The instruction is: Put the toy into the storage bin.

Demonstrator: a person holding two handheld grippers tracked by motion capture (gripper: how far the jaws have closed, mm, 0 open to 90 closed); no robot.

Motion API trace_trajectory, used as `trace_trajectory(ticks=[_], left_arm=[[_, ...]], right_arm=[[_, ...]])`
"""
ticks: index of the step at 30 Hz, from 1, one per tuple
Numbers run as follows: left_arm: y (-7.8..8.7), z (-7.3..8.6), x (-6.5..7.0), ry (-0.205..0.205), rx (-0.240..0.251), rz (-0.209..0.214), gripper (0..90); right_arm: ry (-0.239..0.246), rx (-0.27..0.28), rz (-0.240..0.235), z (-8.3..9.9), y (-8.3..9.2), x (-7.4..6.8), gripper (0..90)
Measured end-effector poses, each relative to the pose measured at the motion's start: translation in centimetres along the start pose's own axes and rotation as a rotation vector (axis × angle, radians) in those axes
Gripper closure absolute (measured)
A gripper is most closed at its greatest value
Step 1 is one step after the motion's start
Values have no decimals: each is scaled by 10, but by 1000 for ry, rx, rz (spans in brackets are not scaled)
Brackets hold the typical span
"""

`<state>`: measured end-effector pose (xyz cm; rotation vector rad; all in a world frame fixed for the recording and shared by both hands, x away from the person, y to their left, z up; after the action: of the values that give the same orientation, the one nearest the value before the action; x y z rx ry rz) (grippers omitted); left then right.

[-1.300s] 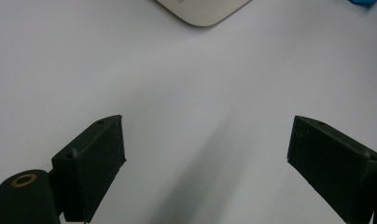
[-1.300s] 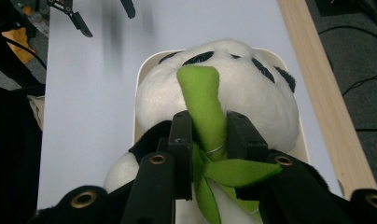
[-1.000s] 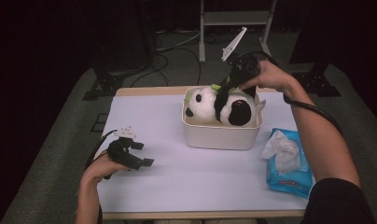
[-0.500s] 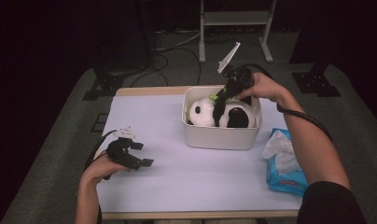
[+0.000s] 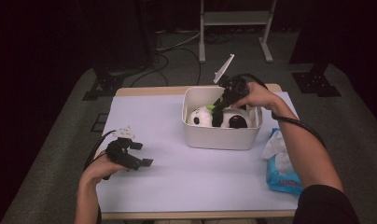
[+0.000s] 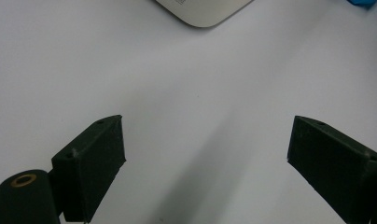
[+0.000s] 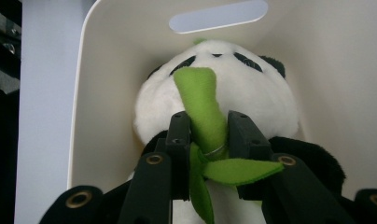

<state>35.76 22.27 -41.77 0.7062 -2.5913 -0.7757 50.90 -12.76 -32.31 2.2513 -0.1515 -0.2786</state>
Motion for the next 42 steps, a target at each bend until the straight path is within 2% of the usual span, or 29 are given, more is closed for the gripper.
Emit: trace_trajectory(ticks=[4, 11, 14, 18, 24, 27, 33, 42], left_arm=[[-2, 0, 1, -1, -8, 4, 102], [-2, -1, 1, -1, -1, 9, 102], [-2, -1, 2, -2, 0, 7, 102], [-3, -1, 2, -3, -2, 10, 102], [-3, -1, 3, 0, -1, 6, 102], [-3, -1, 3, 0, 0, 6, 102], [-2, -1, 3, -5, 0, 3, 102], [-4, 0, 4, -9, -4, 1, 102]], right_arm=[[-16, 12, -2, 5, -1, -1, 682], [-58, -12, 15, 19, 3, -2, 582], [-53, -13, 21, 23, 6, -3, 573], [-71, 18, 12, 26, 17, -6, 571], [-74, 22, 24, 32, 29, -12, 541], [-84, 55, 33, 35, 38, -14, 526], [-94, 86, 55, 42, 52, -19, 494], [-106, 131, 61, 49, 66, -28, 465]])
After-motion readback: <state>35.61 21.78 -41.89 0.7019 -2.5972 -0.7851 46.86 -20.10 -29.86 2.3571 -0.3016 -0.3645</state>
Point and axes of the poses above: each handheld gripper's, and its own axes: y roughly backward along the jaws, z roughly out of its underside, x roughly to its right, the point moved 3 cm from there along -y, roughly forward along the jaws, and after that the axes turned 8 degrees about x, right-handed, at the moved point
